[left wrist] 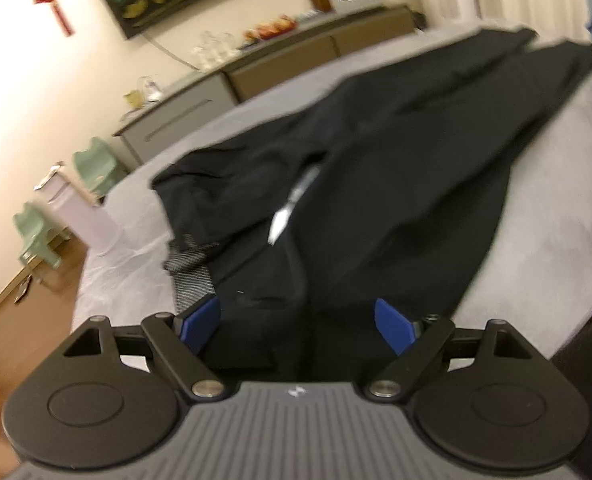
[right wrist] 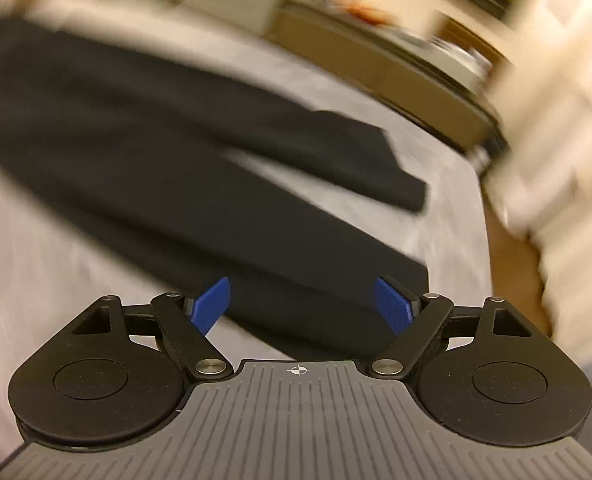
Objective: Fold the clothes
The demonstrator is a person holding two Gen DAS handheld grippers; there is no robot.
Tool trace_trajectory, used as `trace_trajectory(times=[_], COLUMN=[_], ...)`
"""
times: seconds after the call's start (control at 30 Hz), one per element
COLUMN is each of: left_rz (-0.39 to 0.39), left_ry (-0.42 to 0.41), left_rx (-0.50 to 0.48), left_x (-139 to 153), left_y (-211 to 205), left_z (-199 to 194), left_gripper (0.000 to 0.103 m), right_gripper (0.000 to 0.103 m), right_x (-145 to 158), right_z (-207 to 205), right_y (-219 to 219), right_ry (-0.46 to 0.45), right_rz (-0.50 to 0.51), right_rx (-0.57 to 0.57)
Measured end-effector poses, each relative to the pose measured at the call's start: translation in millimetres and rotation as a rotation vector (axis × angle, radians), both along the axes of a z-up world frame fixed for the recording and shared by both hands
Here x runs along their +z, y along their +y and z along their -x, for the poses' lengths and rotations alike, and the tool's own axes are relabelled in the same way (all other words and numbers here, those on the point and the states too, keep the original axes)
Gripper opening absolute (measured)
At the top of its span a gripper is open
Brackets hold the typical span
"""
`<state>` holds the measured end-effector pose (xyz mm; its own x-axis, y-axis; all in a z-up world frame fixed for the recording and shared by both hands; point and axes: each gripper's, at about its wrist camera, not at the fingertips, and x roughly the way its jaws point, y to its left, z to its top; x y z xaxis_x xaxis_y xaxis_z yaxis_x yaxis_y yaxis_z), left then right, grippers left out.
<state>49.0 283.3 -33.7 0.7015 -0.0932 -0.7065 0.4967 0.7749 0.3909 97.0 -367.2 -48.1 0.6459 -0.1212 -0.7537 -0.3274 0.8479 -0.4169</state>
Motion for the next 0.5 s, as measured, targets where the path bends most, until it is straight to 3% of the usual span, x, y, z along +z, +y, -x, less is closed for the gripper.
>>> trace_trajectory(times=[0.07, 0.13, 0.2, 0.23, 0.3, 0.37, 0.43, 0.5], left_rz=[-0.041, -0.067, -0.066, -0.052, -0.024, -0.002, 0.05, 0.114], left_ry=[0.021, 0.051, 0.087, 0.097, 0.083, 0.032, -0.038, -0.121], left_rx=[-0.022, -0.024, -0.022, -0.017, -0.001, 0.019, 0.064, 0.12], left_x=[-9.4, -16.2, -18.8, -17.0, -9.0, 3.8, 28.6, 59.8], left_y=[-2.0, -0.5, 2.4, 4.0, 6.3, 7.1, 8.4, 13.9], left_z=[-4.9, -13.2, -24.9, -31.1, -43.3, -55.0, -71.9, -86.1], left_gripper=[0.084, 0.065, 0.017, 0.009, 0.002, 0.002, 0.002, 0.002], right_gripper=[0.083, 0.081, 0.077, 0.071, 0.06, 0.001, 0.0, 0.0], right_x=[-7.6, -14.2, -20.5, -23.7, -22.0, -17.6, -9.8, 12.4], right_z=[-8.7, -21.4, -38.1, -46.7, -62.5, -74.5, -83.5, -84.8], right_y=[6.2, 11.0, 12.5, 13.6, 12.7, 12.4, 12.4, 10.9], right_ry=[0.055, 0.098, 0.156, 0.195, 0.252, 0.29, 0.3, 0.214], right_rz=[0.102, 0.18, 0.199, 0.198, 0.155, 0.137, 0.127, 0.113], right_rx=[0.098, 0.169, 0.215, 0.237, 0.251, 0.25, 0.246, 0.23])
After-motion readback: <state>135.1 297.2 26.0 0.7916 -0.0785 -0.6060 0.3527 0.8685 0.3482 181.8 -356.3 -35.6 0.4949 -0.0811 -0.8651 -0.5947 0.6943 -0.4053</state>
